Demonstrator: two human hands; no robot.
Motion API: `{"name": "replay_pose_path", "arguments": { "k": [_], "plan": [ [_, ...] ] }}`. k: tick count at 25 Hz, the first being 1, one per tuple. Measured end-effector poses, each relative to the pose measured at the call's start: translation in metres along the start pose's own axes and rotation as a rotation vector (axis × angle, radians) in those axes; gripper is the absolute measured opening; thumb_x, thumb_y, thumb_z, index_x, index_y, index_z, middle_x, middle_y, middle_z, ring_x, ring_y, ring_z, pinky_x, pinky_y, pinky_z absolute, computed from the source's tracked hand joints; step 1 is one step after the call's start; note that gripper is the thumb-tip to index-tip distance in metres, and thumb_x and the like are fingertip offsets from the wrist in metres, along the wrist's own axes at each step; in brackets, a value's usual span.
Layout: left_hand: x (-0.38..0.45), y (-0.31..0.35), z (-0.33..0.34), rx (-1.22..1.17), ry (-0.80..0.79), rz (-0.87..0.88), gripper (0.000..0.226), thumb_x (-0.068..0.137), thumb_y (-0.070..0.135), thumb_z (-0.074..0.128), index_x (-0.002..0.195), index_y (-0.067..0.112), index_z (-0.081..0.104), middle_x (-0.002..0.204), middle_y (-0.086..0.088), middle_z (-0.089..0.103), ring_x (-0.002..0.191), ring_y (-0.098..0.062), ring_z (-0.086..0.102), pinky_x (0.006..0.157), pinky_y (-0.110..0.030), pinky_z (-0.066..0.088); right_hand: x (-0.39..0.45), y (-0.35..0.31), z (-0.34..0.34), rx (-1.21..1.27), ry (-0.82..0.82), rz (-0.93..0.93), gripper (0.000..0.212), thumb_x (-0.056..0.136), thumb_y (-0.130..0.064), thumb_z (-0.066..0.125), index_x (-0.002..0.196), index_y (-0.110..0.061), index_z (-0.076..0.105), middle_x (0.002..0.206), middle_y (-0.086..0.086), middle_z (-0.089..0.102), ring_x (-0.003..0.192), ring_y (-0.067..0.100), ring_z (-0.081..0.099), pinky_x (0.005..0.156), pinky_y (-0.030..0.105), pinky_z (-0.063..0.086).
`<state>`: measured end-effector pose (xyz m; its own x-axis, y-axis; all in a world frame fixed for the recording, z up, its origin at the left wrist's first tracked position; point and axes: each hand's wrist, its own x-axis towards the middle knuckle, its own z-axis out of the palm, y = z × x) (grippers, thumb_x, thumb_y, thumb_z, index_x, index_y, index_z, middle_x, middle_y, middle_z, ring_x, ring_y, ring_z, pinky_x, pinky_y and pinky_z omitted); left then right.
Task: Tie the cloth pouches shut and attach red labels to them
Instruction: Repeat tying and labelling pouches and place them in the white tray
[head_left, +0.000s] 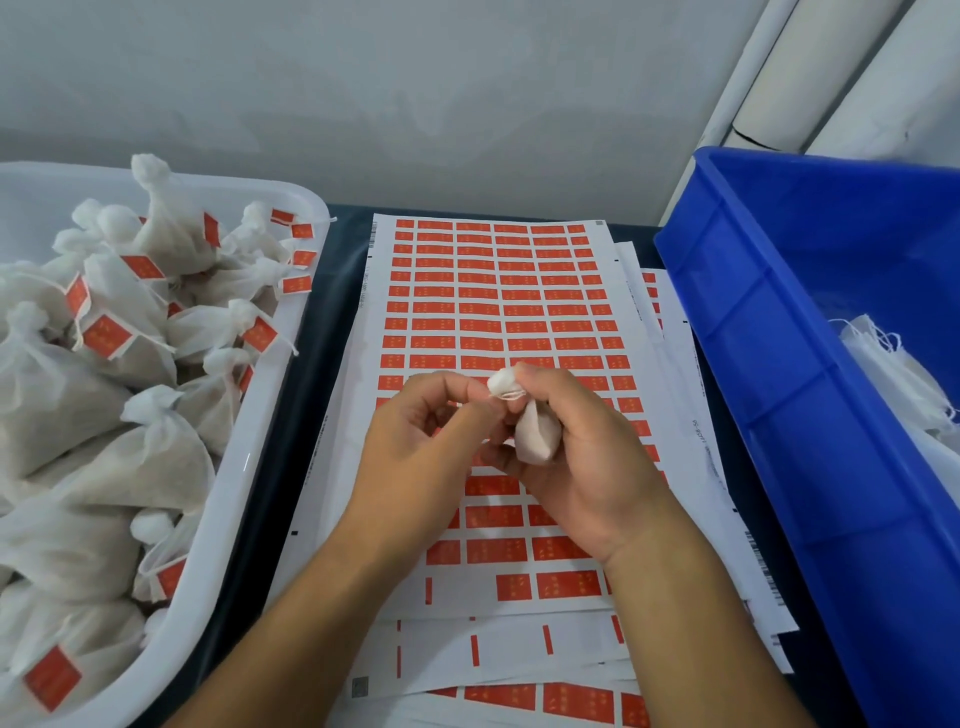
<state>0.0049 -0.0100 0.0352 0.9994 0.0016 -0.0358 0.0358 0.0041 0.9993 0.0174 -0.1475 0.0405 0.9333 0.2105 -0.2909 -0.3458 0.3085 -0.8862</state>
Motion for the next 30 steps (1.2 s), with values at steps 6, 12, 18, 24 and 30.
{"name": "replay_pose_path", "arguments": {
  "k": [6,12,18,24,30],
  "plan": [
    [0.002,-0.009,-0.002,0.306,0.265,0.3,0.03,0.083,0.032,0.084,0.092,0.037,0.056,0.091,0.02,0.061,0.084,-0.006,0.064,0.06,-0.008,0.05,0.0,0.001,-0.002,-0.182,0.147,-0.019,0.021,0.099,-0.041,0.062,0.098,-0.031,0.08,0.103,0.004,0.073,0.112,0.026,0.068,0.102,0.052,0.055],
    [0.005,-0.012,-0.011,0.55,0.252,0.6,0.021,0.089,0.027,0.071,0.109,0.03,0.074,0.097,0.012,0.058,0.08,-0.005,0.058,0.065,-0.009,0.051,-0.001,0.001,0.001,-0.351,0.184,-0.042,0.029,0.099,-0.048,0.058,0.091,-0.03,0.08,0.075,-0.013,0.07,0.088,0.012,0.07,0.103,0.046,0.054],
    [0.004,-0.014,-0.01,0.709,0.138,0.517,0.028,0.092,0.032,0.069,0.118,0.024,0.077,0.104,0.007,0.063,0.082,-0.011,0.061,0.065,-0.021,0.057,0.003,0.002,-0.004,-0.386,0.244,-0.09,0.018,0.099,-0.05,0.06,0.092,-0.048,0.077,0.096,-0.021,0.075,0.099,0.006,0.071,0.095,0.033,0.056],
    [0.007,-0.013,-0.011,0.695,0.165,0.52,0.028,0.089,0.039,0.067,0.107,0.022,0.08,0.097,0.007,0.064,0.075,-0.003,0.059,0.065,-0.016,0.053,0.004,0.004,-0.006,-0.553,0.261,-0.151,0.019,0.098,-0.056,0.057,0.088,-0.05,0.073,0.087,-0.024,0.07,0.089,-0.015,0.061,0.069,0.013,0.045],
    [0.007,-0.013,-0.012,0.792,0.147,0.477,0.031,0.089,0.05,0.059,0.099,0.026,0.075,0.101,0.014,0.057,0.073,-0.005,0.057,0.062,-0.016,0.051,0.005,0.009,-0.009,-0.698,0.273,-0.26,0.022,0.098,-0.052,0.059,0.085,-0.041,0.073,0.08,-0.02,0.07,0.088,-0.007,0.064,0.067,0.018,0.05]
  ]
}}
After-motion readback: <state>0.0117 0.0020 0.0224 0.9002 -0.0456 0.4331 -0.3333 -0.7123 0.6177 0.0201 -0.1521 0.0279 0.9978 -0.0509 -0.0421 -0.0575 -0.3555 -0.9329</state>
